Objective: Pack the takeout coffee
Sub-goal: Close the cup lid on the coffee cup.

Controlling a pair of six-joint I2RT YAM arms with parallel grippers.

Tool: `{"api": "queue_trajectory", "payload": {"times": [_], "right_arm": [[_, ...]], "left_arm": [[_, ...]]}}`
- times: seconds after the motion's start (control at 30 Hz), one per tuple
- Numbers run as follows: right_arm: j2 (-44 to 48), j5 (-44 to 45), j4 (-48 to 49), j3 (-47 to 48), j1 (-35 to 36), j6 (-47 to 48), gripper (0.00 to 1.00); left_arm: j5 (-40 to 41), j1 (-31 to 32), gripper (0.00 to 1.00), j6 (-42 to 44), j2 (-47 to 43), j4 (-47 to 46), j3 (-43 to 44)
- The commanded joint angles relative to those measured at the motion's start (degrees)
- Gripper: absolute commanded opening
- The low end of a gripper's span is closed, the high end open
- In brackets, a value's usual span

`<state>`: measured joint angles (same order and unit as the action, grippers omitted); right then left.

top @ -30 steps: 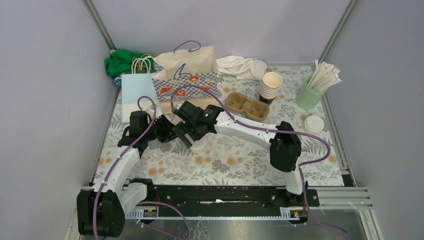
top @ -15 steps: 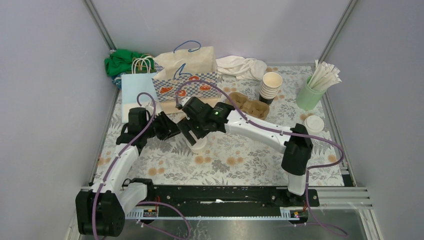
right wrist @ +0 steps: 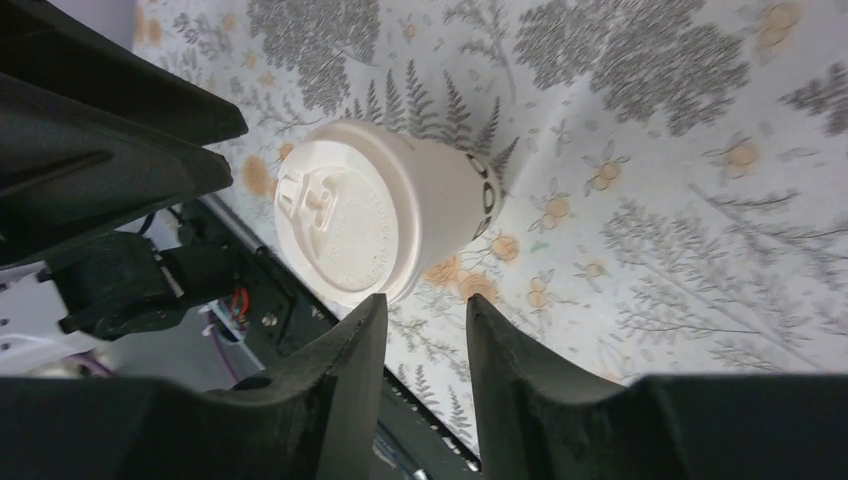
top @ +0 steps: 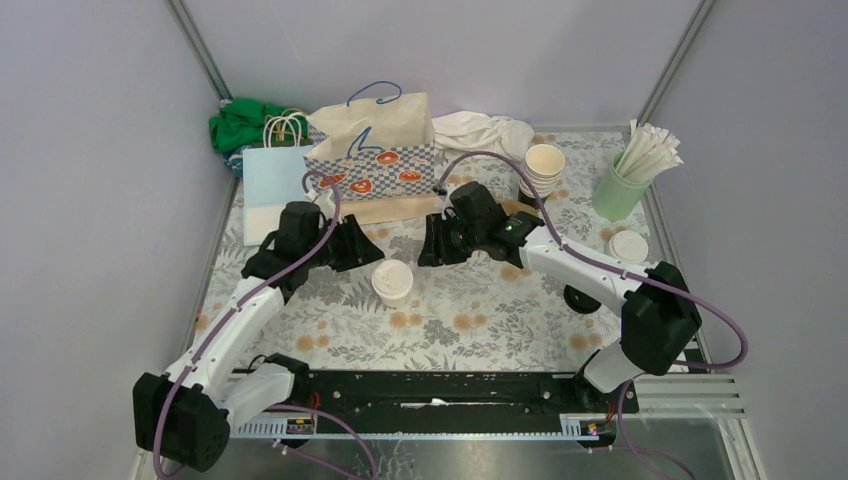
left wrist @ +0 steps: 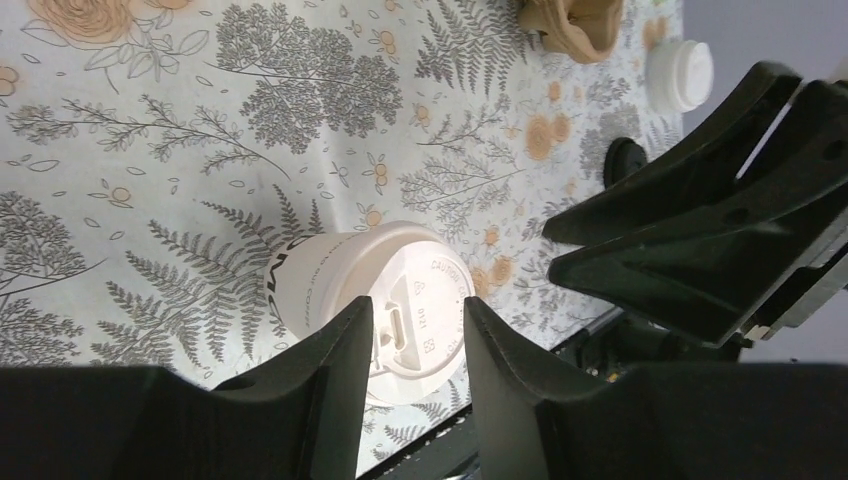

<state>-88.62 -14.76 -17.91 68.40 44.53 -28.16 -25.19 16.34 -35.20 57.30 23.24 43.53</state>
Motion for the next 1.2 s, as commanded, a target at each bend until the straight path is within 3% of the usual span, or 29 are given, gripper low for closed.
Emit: {"api": "queue_trajectory", "payload": {"times": [0.0,0.23,1.17], "right_arm": [[0.41,-8.89,12.51,-4.07,-0.41,-8.62,0.4],[-2.71,-12.92,19.84,-6.0,-0.41,-13.02,0.37],[-5.77,-12.39,18.56,-8.13,-0.4,-12.65,0.31]], "left_arm": [[10.3,3.33,0.42,2.89,0.31,2.96,3.36],[13.23,5.72,0.42,3.47,1.71,5.02,4.61],[8.67,5.68,0.37,3.47,4.94,5.11,4.0]]}}
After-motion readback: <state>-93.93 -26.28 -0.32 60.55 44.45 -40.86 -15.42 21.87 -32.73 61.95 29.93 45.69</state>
